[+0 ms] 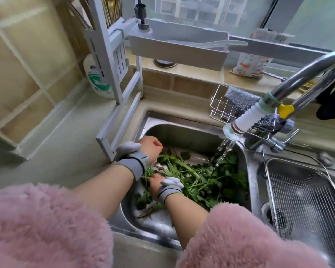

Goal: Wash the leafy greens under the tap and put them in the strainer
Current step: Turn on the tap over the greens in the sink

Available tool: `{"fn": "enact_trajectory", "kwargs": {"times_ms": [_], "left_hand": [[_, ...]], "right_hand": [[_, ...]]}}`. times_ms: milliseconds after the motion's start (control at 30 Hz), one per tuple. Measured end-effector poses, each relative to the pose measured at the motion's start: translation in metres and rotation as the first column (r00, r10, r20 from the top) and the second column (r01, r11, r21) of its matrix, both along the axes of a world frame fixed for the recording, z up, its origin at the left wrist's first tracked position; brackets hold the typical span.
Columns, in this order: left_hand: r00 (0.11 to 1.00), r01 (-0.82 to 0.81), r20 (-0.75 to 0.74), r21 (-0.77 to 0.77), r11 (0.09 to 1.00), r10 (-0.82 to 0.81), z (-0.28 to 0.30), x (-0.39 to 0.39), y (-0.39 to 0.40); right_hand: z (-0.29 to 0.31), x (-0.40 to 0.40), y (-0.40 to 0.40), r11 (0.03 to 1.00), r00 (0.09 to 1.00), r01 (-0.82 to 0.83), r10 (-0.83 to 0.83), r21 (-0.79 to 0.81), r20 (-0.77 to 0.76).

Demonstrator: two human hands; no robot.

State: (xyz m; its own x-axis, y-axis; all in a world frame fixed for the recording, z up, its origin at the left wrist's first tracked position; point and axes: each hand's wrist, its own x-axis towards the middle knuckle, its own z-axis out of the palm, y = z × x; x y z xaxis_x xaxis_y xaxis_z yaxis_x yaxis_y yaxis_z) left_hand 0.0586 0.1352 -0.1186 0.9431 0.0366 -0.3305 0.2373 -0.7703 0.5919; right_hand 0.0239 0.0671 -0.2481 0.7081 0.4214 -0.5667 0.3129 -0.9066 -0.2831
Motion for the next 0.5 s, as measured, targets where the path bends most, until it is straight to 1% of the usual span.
{"fn": "enact_trajectory", "kwargs": {"times_ms": [33, 100, 133, 167, 200, 267, 300, 333, 367, 400, 500], "left_hand": [[1.0, 0.003, -0.004, 0.004, 1.0, -0.003, 0.003, -0.002, 0.003], [1.0, -0.006, 0.009, -0.014, 1.0, 0.006, 0.012, -0.007, 0.006], [0.999, -0.027, 0.021, -0.024, 0.999, 0.028, 0.014, -0.007, 0.011], [0.999, -0.043, 0.032, -0.048, 0.998, 0.044, 0.02, -0.009, 0.012], [0.997, -0.062, 0.042, -0.086, 0.994, 0.065, 0.026, -0.01, 0.012], [0.99, -0.118, 0.062, -0.167, 0.979, 0.13, 0.036, -0.01, 0.011], [0.986, -0.129, 0.079, -0.192, 0.973, 0.146, 0.041, -0.01, 0.008], [0.983, -0.137, 0.089, -0.211, 0.968, 0.159, 0.046, -0.01, 0.002], [0.982, -0.143, 0.09, -0.221, 0.965, 0.166, 0.047, -0.01, 0.001], [0.984, -0.129, 0.09, -0.232, 0.964, 0.153, 0.05, -0.012, -0.007], [0.998, -0.045, 0.022, -0.209, 0.977, 0.051, 0.051, -0.023, -0.039]], "right_hand": [[0.013, -0.007, -0.005, 1.0, 1.0, 0.002, -0.002, -0.013, 0.015], [0.032, -0.015, -0.02, 0.997, 0.995, 0.024, -0.031, 0.07, 0.094], [0.034, -0.015, -0.025, 0.988, 0.992, 0.079, -0.092, 0.131, 0.09], [0.045, -0.022, -0.036, 0.956, 0.975, 0.183, -0.207, 0.229, 0.084], [0.055, -0.025, -0.048, 0.921, 0.952, 0.237, -0.283, 0.308, 0.114], [0.079, -0.03, -0.068, 0.828, 0.89, 0.344, -0.438, 0.443, 0.126], [0.091, -0.033, -0.08, 0.767, 0.851, 0.408, -0.516, 0.495, 0.1], [0.102, -0.035, -0.093, 0.689, 0.799, 0.451, -0.595, 0.568, 0.086], [0.105, -0.033, -0.099, 0.605, 0.75, 0.498, -0.66, 0.621, 0.041], [0.11, -0.034, -0.111, 0.533, 0.7, 0.541, -0.714, 0.65, 0.003], [0.121, -0.034, -0.141, 0.374, 0.594, 0.63, -0.797, 0.68, -0.111]]}}
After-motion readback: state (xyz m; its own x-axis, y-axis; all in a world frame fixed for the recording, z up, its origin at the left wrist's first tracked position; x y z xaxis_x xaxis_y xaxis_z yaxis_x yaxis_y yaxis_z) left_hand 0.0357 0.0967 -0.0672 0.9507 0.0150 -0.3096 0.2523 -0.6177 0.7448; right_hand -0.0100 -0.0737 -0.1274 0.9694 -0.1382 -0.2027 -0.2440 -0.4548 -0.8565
